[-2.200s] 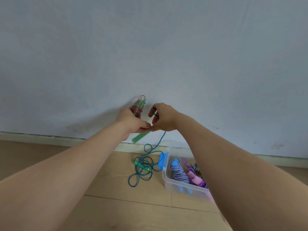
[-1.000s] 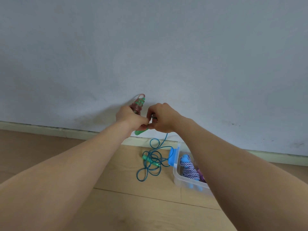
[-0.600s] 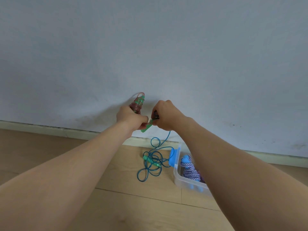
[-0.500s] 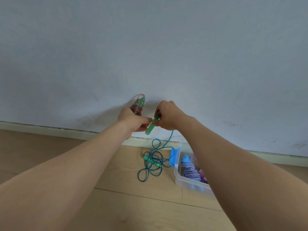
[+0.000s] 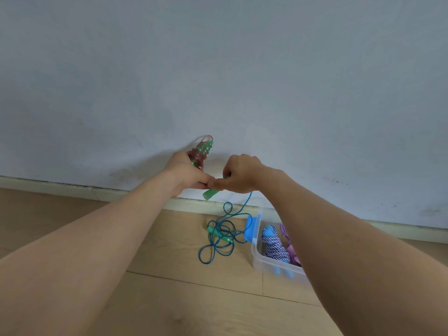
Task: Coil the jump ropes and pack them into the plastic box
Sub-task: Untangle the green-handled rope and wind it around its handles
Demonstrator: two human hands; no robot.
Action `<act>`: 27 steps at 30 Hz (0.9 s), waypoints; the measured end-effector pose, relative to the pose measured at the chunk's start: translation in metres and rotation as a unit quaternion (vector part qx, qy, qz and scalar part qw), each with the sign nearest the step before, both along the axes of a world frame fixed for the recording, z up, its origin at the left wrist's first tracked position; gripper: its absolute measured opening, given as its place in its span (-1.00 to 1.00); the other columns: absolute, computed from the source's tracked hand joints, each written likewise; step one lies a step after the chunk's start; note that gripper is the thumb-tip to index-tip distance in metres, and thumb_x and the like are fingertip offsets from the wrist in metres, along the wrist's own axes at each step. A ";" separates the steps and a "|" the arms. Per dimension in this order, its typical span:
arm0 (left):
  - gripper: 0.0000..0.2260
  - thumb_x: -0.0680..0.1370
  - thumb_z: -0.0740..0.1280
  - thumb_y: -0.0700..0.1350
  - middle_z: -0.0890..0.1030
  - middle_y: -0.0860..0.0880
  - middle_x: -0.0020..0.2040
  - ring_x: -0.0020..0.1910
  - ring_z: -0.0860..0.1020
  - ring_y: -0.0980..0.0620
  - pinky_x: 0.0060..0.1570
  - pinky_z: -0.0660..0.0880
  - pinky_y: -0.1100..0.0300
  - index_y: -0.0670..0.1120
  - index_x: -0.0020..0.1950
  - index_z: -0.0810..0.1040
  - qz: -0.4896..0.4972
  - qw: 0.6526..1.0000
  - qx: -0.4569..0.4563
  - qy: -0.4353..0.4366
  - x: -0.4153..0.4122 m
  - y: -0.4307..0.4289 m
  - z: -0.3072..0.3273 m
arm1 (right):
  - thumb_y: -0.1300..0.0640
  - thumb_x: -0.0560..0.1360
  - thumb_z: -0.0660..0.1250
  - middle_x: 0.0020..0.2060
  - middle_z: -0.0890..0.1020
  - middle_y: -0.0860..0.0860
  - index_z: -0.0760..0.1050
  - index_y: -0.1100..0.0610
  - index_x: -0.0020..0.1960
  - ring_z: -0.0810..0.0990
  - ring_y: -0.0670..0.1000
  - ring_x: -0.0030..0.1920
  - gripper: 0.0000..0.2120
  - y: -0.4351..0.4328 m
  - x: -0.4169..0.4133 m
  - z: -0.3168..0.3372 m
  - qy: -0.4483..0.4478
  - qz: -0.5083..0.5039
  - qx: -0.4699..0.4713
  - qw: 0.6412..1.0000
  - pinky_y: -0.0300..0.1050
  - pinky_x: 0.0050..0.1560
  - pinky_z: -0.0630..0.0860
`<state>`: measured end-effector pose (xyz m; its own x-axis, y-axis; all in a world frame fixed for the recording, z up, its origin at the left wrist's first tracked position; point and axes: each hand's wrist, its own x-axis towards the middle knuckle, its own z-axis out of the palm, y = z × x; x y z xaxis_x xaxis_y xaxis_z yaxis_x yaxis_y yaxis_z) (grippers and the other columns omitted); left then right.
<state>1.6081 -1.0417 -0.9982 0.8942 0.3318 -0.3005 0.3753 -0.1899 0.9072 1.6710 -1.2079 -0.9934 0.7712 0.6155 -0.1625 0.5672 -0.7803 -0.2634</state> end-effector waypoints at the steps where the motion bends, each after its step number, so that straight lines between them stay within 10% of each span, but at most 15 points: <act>1: -0.44 0.22 0.63 -0.50 0.48 -0.14 -0.11 -0.29 0.58 -0.05 -0.16 0.72 -0.05 -0.25 0.14 0.55 -0.002 1.000 -0.002 -0.002 0.000 0.001 -0.001 | -0.45 0.47 0.33 -0.39 0.59 -0.02 0.66 0.10 -0.26 0.53 0.02 -0.26 -0.40 0.002 0.000 0.002 0.005 0.007 0.004 1.000 -0.11 -0.28 0.27; 18: -0.39 0.19 0.67 -0.45 0.60 -0.15 0.03 -0.14 0.71 -0.15 -0.25 0.71 0.02 -0.19 0.16 0.54 -0.082 0.989 0.116 0.037 -0.005 -0.006 0.011 | -0.17 0.59 0.36 -0.29 0.58 0.01 0.62 0.14 -0.16 0.53 0.07 -0.20 -0.61 0.010 -0.009 0.003 0.094 0.026 -0.040 0.994 -0.04 -0.16 0.48; 27: -0.50 0.17 0.65 -0.33 0.66 -0.12 -0.14 -0.29 0.73 -0.11 -0.19 0.72 -0.07 -0.25 0.04 0.58 -0.025 0.978 0.189 0.080 -0.006 0.014 0.005 | 0.19 0.45 0.51 -0.22 0.61 -0.18 0.77 0.02 0.02 0.52 -0.09 -0.07 -0.83 0.006 -0.009 0.023 -0.033 0.063 0.090 0.993 -0.17 -0.02 0.54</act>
